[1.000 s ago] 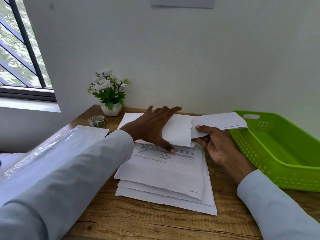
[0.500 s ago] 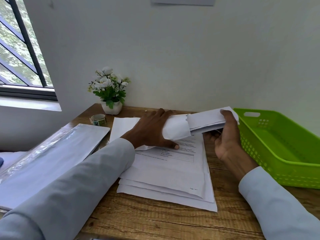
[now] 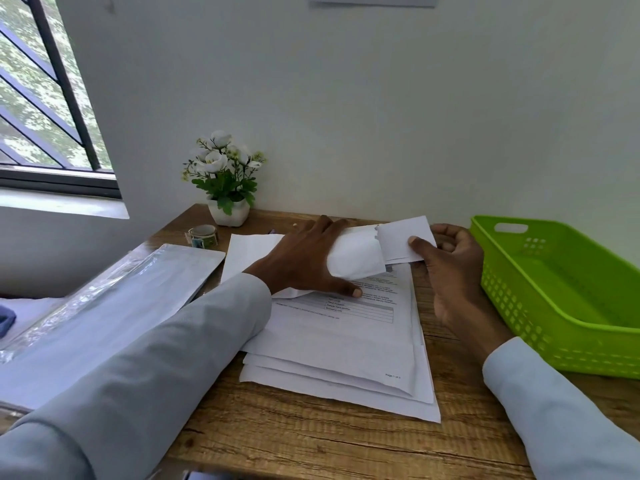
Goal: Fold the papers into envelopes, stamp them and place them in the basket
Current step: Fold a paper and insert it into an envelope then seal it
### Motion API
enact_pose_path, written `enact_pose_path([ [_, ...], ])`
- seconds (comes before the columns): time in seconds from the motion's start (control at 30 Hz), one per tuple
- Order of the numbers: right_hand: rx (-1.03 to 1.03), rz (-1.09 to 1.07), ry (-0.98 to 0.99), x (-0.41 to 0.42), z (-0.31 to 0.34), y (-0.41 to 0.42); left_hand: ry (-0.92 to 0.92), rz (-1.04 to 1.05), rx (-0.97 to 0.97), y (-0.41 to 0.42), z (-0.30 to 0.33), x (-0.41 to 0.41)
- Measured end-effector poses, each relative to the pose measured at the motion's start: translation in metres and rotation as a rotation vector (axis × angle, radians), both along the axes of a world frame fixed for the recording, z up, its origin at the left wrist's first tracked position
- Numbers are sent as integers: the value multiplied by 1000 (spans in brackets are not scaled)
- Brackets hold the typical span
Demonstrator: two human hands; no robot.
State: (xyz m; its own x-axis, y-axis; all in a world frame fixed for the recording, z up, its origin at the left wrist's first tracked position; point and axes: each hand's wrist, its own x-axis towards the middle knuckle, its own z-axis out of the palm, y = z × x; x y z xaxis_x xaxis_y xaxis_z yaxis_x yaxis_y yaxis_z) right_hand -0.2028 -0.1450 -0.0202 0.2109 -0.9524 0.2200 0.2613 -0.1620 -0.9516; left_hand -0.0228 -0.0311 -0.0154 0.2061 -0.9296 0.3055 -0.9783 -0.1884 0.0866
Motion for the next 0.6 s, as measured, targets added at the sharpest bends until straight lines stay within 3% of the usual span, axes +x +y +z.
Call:
enact_pose_path([
  [0.23,-90,124,145,4,-8,8,32,-25,11,-6,-6,-1],
  [0.43,197,226,-11,2,-4,-2,80,-45,16,-7,-8,1],
  [0.6,173,339,241,2,-9,1,105,-85,48,-7,-14,-4],
])
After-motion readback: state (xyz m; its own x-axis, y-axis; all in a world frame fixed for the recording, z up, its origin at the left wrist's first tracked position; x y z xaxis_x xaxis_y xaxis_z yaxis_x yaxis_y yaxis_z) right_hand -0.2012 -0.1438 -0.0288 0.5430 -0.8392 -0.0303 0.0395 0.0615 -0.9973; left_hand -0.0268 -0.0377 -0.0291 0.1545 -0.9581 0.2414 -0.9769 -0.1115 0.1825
